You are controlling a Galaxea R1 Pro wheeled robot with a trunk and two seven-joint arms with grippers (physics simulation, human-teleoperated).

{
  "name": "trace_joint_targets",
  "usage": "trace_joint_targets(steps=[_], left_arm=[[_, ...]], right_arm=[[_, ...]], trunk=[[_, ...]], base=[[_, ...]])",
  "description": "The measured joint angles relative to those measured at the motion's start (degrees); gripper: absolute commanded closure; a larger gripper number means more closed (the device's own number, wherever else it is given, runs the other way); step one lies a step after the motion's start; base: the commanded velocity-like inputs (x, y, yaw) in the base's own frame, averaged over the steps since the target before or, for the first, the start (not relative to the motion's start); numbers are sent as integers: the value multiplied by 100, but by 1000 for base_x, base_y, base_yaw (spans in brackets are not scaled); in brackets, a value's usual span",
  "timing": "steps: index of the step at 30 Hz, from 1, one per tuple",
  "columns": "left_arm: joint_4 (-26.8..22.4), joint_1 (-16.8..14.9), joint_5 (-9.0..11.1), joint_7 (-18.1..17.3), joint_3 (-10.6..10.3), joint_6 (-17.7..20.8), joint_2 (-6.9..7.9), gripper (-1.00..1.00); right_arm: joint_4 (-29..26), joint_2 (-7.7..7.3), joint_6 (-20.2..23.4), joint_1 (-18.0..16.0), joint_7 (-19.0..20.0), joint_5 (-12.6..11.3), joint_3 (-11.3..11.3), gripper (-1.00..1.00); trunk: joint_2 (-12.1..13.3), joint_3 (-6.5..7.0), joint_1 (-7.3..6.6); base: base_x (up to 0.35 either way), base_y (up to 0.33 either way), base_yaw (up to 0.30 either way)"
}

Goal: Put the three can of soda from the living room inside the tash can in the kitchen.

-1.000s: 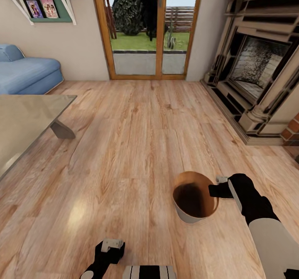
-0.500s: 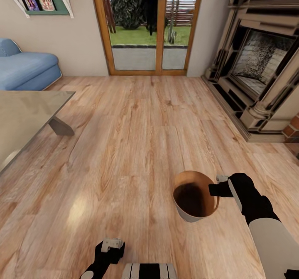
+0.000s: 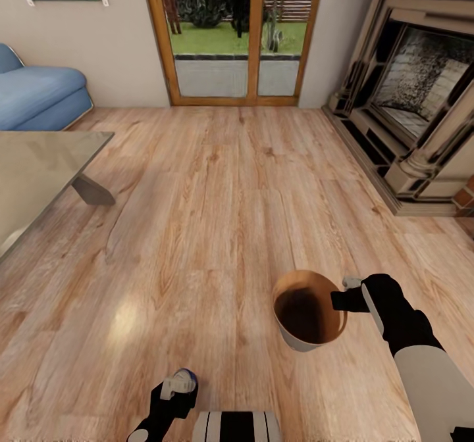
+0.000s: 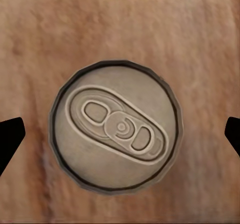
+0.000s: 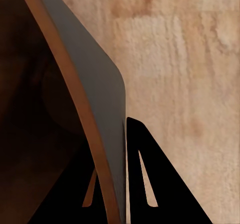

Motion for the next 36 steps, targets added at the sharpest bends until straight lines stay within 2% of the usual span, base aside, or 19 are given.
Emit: trace_joint_targets(steps=[4, 8, 30, 36], left_arm=[[0, -1, 0, 0, 0, 0, 0, -100], [-6, -2, 0, 0, 0, -2, 0, -100], [-18, -1, 9, 0, 0, -4, 9, -100], [-18, -1, 3, 0, 0, 0, 2, -100]], right_arm=[[-1, 1, -7, 1, -7, 48, 0, 100], [-1, 7, 0, 3, -5, -14, 0, 100], [-1, 18, -4, 1, -8, 17, 2, 100], [-1, 17, -6, 2, -10, 40, 8, 100]], trunk=[[-2, -33, 2], [-2, -36, 2], [-2, -37, 2], [-8, -147, 15]], base=[[0, 0, 0], [0, 0, 0], [23, 0, 0], [0, 0, 0]])
